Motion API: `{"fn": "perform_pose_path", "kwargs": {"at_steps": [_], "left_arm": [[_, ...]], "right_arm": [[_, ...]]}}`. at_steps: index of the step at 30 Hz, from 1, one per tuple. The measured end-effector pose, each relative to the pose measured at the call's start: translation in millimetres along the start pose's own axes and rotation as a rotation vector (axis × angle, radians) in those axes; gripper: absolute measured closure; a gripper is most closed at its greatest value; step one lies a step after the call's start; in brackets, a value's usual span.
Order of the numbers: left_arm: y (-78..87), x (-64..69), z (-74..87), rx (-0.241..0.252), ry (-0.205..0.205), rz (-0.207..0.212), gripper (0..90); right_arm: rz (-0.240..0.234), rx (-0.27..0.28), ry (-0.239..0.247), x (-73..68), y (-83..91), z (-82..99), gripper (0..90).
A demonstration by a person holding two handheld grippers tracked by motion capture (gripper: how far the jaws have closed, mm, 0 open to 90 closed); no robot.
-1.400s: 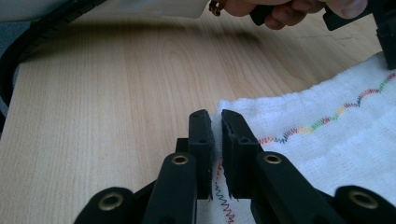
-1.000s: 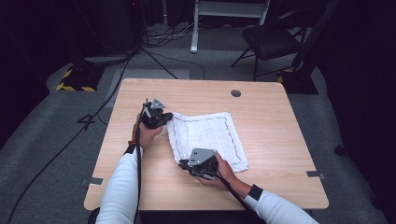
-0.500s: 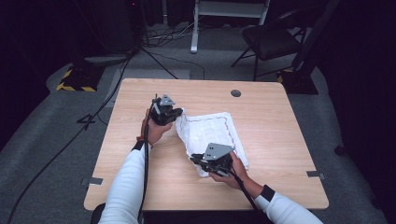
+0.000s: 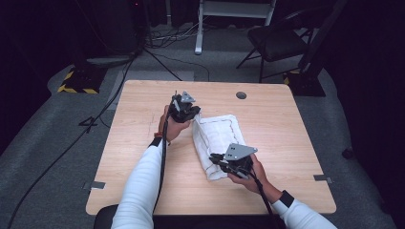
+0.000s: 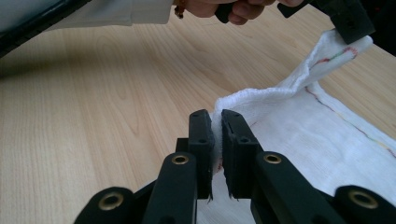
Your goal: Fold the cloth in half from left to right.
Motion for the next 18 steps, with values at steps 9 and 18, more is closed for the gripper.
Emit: {"fn": "perform_pose_path", "kwargs": {"at_steps": [9, 18], "left_arm": [[-16.8, 13.3, -12.4, 0.012, -0.004, 0.026, 85.4], [-31.8, 27.6, -32.3, 0.01, -0.044, 0.042, 85.3]], "right_arm": [[0.046, 0.009, -0.033, 19.0, 22.8, 9.1, 83.1], [0.083, -0.006, -0.039, 29.0, 42.3, 21.8, 83.1]]}}
Point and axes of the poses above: each handheld gripper's, and its own axes: y roughly backward along the jaws, z roughly out of its underside, x roughly to its right, the point moved 6 cm from there along -y, roughly forward along the jaws, and after that the axes turned 7 degrees about -y, right-handed, at the moved point
